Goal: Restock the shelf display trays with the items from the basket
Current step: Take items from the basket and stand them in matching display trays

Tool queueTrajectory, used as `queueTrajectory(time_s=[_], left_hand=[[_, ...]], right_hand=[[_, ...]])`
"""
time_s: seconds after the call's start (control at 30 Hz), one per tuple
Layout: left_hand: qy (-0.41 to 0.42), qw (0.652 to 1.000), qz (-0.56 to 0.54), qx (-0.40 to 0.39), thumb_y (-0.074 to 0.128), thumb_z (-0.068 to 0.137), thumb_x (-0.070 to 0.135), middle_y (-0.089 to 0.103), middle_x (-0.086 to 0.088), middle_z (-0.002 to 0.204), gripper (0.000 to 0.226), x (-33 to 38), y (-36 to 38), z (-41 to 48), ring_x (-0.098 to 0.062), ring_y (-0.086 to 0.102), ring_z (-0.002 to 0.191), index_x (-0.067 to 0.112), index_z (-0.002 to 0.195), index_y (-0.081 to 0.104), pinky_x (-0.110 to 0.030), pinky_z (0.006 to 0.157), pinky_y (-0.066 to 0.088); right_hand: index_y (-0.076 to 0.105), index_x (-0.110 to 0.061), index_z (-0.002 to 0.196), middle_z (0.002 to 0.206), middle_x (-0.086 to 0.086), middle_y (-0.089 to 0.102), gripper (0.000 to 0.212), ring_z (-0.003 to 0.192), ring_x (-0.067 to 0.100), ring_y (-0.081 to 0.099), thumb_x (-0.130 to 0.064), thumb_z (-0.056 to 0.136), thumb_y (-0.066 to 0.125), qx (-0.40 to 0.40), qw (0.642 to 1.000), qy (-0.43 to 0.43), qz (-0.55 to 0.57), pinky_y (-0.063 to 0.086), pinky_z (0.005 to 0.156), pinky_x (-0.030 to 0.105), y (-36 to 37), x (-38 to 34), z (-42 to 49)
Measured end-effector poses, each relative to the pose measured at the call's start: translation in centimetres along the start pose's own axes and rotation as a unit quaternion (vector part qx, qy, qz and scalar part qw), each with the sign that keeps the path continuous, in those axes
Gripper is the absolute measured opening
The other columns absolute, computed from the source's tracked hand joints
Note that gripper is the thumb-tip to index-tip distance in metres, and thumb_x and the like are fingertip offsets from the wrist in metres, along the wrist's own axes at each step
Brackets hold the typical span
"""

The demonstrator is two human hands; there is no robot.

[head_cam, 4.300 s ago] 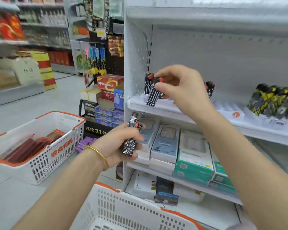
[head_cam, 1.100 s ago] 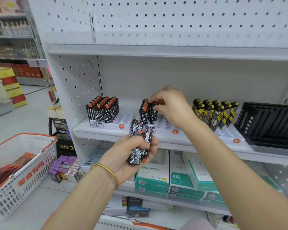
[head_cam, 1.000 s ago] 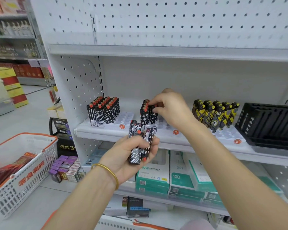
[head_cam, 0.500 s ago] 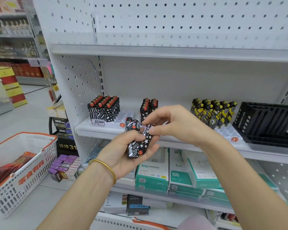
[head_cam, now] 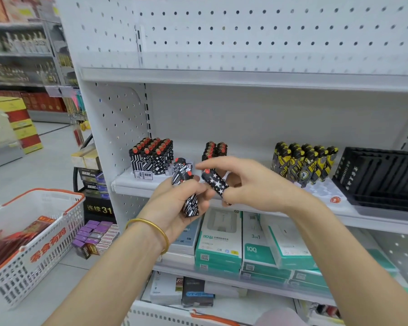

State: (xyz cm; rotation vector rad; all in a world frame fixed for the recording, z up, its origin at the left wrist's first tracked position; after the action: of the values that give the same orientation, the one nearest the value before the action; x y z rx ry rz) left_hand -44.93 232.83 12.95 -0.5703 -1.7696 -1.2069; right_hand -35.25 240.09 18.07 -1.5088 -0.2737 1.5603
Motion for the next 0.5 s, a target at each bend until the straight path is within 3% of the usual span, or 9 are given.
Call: queueTrajectory(time_s=[0.07,0.17,0.27,0.4,0.43,0.5], left_hand=[[-0.006,1.0,0.0,-0.008,0.061,0.082,-0.004,0.066,-0.011,0.073,0.024,-0.1,0.0,-0.1,-0.012,0.065,0.06,0.004,0.103,0.052,-0.019,0.044,0.049],[-0.012,1.0,-0.007,-0.002,0.063,0.081,-0.003,0.064,-0.011,0.074,0.026,-0.2,-0.4,-0.2,-0.014,0.064,0.058,0.005,0.102,0.051,-0.02,0.045,0.05],[-0.011,1.0,0.009,-0.003,0.061,0.083,-0.001,0.061,-0.008,0.068,0.018,-0.2,-0.5,-0.3,-0.012,0.06,0.053,0.006,0.097,0.053,-0.02,0.044,0.05],[-0.022,0.999,0.025,-0.003,0.065,0.081,0.005,0.059,-0.005,0.065,0.011,-0.5,-0.5,-0.2,-0.01,0.054,0.049,0.006,0.084,0.054,-0.018,0.04,0.046],[-0.025,0.999,0.025,-0.004,0.066,0.079,0.007,0.058,-0.005,0.065,0.013,-0.6,-0.4,-0.1,-0.009,0.052,0.048,0.007,0.083,0.054,-0.017,0.039,0.044],[-0.029,0.999,0.024,-0.011,0.069,0.072,0.011,0.056,-0.005,0.064,0.019,-0.8,-0.3,0.0,-0.009,0.05,0.048,0.007,0.083,0.054,-0.016,0.038,0.041]], right_hand=[[0.055,-0.028,0.123,0.097,-0.006,0.057,0.06,0.069,0.023,0.062,0.009,0.077,0.052,0.015,1.0,-0.005,0.022,0.054,0.069,0.033,-0.5,-0.3,-0.1],[0.056,-0.027,0.113,0.091,0.002,0.053,0.051,0.068,0.017,0.061,0.011,0.078,0.057,0.107,0.993,-0.001,0.057,0.052,0.058,0.024,-2.4,0.4,0.0],[0.056,-0.033,0.101,0.085,0.003,0.052,0.041,0.072,0.013,0.054,0.003,0.08,0.062,0.214,0.977,0.003,0.01,0.051,0.07,0.035,-4.3,1.5,0.7],[0.056,-0.027,0.098,0.085,0.002,0.054,0.03,0.075,0.015,0.056,0.0,0.084,0.06,0.26,0.965,0.013,-0.022,0.054,0.077,0.038,-4.4,2.7,2.0],[0.057,-0.026,0.097,0.088,0.002,0.055,0.029,0.075,0.015,0.057,-0.001,0.084,0.06,0.265,0.964,0.013,-0.032,0.055,0.078,0.036,-4.2,2.9,2.3],[0.063,-0.022,0.098,0.092,0.002,0.054,0.025,0.071,0.006,0.056,-0.001,0.083,0.062,0.271,0.961,0.009,-0.061,0.051,0.074,0.016,-3.7,3.1,2.7]])
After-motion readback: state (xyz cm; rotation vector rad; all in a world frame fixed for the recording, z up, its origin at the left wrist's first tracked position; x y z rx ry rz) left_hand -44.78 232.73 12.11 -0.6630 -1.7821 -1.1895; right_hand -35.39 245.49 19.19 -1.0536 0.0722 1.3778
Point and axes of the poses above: each hand's wrist, its own z-axis towards the middle knuckle, its own y-axis out of the palm, x = y × z, the point moved 6 cm from there along z, towards the middle knuckle
